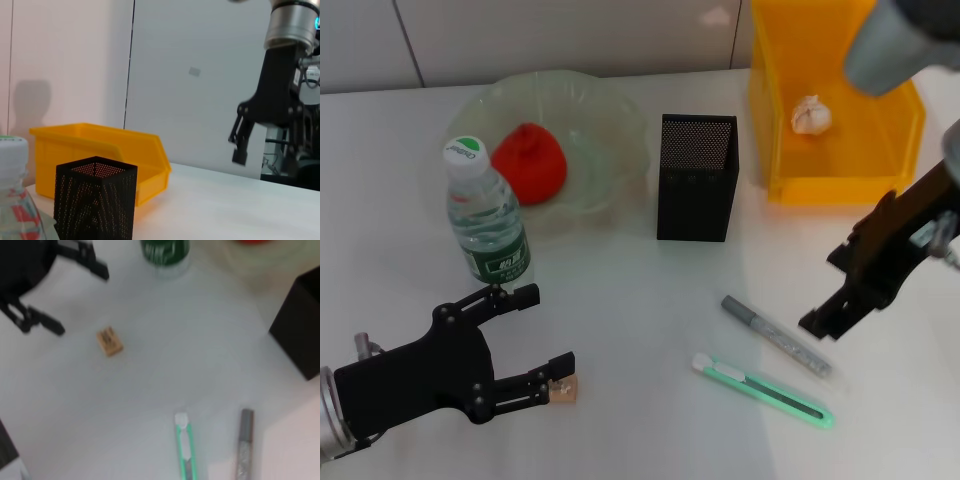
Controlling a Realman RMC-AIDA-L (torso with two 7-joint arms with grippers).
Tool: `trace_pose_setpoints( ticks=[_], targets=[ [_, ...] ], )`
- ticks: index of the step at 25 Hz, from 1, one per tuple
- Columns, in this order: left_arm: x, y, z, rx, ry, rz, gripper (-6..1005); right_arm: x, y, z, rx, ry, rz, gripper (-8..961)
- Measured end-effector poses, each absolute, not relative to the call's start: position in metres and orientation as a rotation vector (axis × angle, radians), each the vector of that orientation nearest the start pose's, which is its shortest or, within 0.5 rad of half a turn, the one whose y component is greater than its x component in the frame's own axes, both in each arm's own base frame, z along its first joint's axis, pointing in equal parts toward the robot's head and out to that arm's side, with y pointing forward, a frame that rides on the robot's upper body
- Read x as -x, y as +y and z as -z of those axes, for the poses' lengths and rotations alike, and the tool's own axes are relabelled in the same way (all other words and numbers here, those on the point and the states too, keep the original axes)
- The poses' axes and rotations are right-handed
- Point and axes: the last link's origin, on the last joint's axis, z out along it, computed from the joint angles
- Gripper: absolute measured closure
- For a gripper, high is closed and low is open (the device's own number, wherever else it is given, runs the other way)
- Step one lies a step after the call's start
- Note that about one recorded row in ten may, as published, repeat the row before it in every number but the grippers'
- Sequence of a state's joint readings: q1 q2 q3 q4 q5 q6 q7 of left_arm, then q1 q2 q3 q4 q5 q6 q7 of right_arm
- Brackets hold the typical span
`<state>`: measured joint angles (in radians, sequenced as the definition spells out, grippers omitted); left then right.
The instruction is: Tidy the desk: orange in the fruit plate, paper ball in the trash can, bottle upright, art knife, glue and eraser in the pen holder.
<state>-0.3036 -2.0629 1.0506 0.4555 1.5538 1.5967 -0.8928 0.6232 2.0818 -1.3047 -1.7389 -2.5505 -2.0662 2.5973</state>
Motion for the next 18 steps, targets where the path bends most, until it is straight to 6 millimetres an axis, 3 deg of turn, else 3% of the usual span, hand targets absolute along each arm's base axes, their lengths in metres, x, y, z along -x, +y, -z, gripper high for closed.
trace_pose_setpoints(
  ticks=[1, 5, 8, 10, 18],
  targets=[
    [0.289, 0.25, 0.037, 2.671, -0.35, 0.934, 137, -0.128, 0.302, -0.053, 2.736, 0.819, 0.637, 120],
    [0.289, 0.25, 0.037, 2.671, -0.351, 0.933, 137, -0.127, 0.301, -0.016, 2.722, 0.767, 0.779, 119],
    [0.29, 0.249, 0.037, 2.67, -0.353, 0.932, 137, -0.129, 0.301, -0.004, 2.713, 0.736, 0.817, 119],
    [0.29, 0.249, 0.037, 2.67, -0.353, 0.932, 137, -0.131, 0.302, 0.014, 2.72, 0.675, 0.855, 119],
    [0.291, 0.249, 0.037, 2.667, -0.36, 0.925, 137, -0.132, 0.301, 0.038, 2.727, 0.575, 0.898, 120]
  ],
)
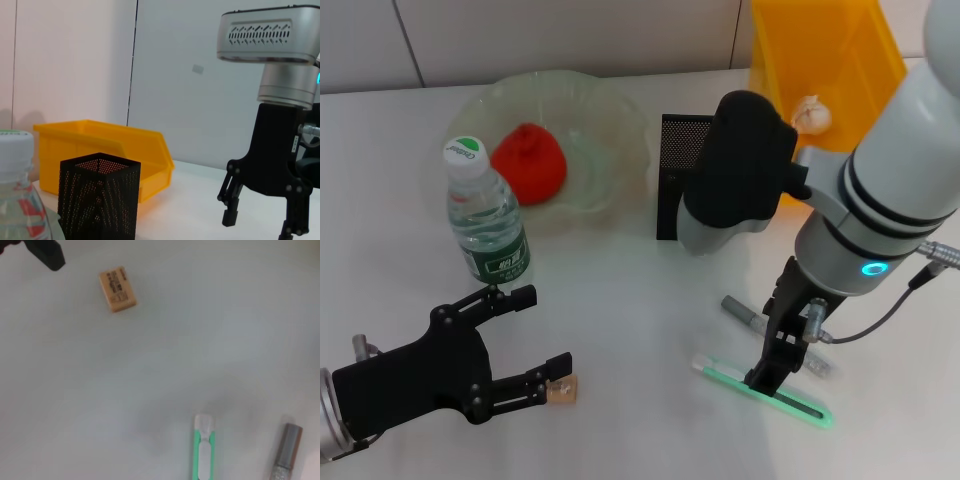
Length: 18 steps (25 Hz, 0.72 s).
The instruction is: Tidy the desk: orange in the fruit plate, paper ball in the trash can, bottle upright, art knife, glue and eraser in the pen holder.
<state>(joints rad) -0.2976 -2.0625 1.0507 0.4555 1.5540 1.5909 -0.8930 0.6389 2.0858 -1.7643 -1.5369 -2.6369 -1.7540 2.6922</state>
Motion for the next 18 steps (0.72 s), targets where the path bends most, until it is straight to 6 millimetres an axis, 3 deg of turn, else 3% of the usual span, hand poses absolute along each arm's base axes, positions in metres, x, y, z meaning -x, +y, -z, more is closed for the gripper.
trace_pose_setpoints(
  ticks=[18],
  targets=[
    [0.291, 0.251, 0.037, 2.668, -0.372, 0.922, 138, -0.13, 0.3, 0.062, 2.728, 0.563, 0.906, 120]
  ],
)
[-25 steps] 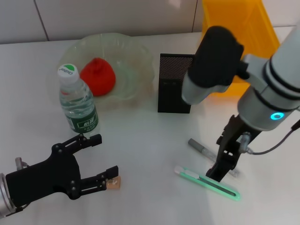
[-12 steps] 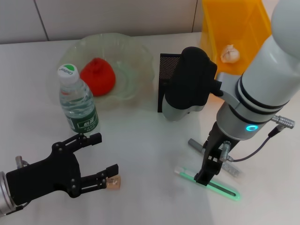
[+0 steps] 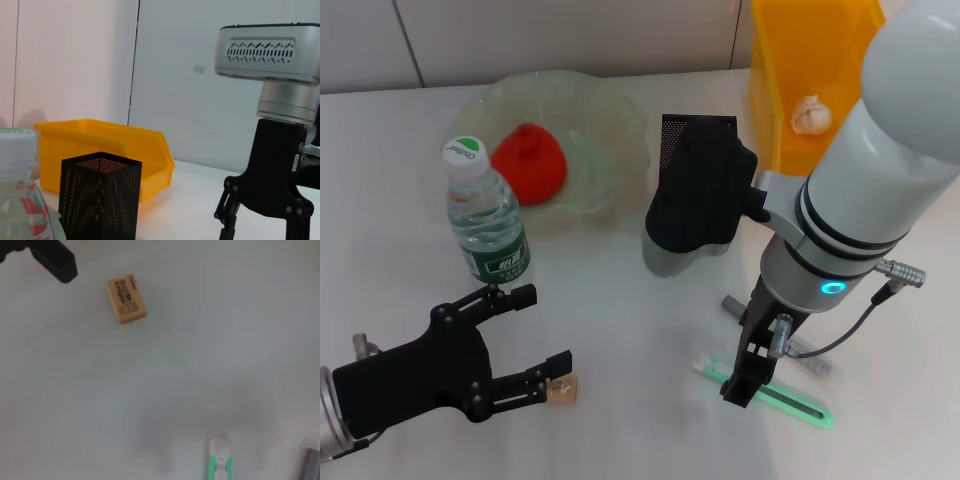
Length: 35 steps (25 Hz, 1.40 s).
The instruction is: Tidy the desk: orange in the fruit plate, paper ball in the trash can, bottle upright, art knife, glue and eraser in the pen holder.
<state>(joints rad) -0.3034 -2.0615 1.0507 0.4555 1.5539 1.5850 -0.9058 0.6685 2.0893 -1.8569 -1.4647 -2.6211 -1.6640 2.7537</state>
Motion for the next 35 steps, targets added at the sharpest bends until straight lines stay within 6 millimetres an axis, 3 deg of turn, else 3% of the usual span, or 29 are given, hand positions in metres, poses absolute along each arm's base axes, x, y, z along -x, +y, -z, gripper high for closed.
trace_pose_setpoints(
  ticks=[7, 19, 24, 35],
  targets=[
    [0.292, 0.25, 0.037, 2.667, -0.375, 0.924, 138, -0.125, 0.298, 0.063, 2.738, 0.593, 0.872, 131],
    [0.293, 0.248, 0.037, 2.666, -0.378, 0.924, 138, -0.129, 0.301, 0.066, 2.732, 0.615, 0.868, 325],
    [0.292, 0.248, 0.037, 2.666, -0.38, 0.925, 138, -0.133, 0.301, 0.07, 2.734, 0.637, 0.877, 479],
    [0.292, 0.249, 0.037, 2.666, -0.378, 0.925, 138, -0.141, 0.303, 0.077, 2.723, 0.656, 0.896, 480]
  ],
)
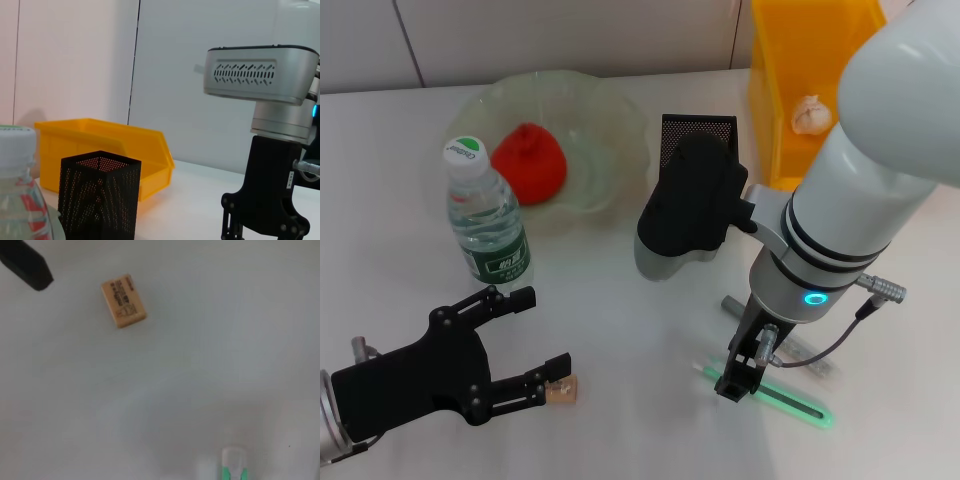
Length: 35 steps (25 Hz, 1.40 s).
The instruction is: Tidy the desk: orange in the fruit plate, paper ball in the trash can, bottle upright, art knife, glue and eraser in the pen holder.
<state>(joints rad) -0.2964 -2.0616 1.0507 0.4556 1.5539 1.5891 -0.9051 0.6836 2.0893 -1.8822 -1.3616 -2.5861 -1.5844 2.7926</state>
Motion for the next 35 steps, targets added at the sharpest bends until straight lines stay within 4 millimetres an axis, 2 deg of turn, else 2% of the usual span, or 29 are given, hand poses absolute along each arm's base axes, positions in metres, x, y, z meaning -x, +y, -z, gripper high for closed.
trace_pose_setpoints(
  ticks=[24, 35],
  targets=[
    [0.2932, 0.2478, 0.0367, 2.664, -0.38, 0.921, 138, -0.1386, 0.303, 0.084, 2.739, 0.648, 0.914, 567],
    [0.2924, 0.2485, 0.0367, 2.666, -0.376, 0.923, 138, -0.1421, 0.3047, 0.0853, 2.73, 0.66, 0.921, 562]
  ],
)
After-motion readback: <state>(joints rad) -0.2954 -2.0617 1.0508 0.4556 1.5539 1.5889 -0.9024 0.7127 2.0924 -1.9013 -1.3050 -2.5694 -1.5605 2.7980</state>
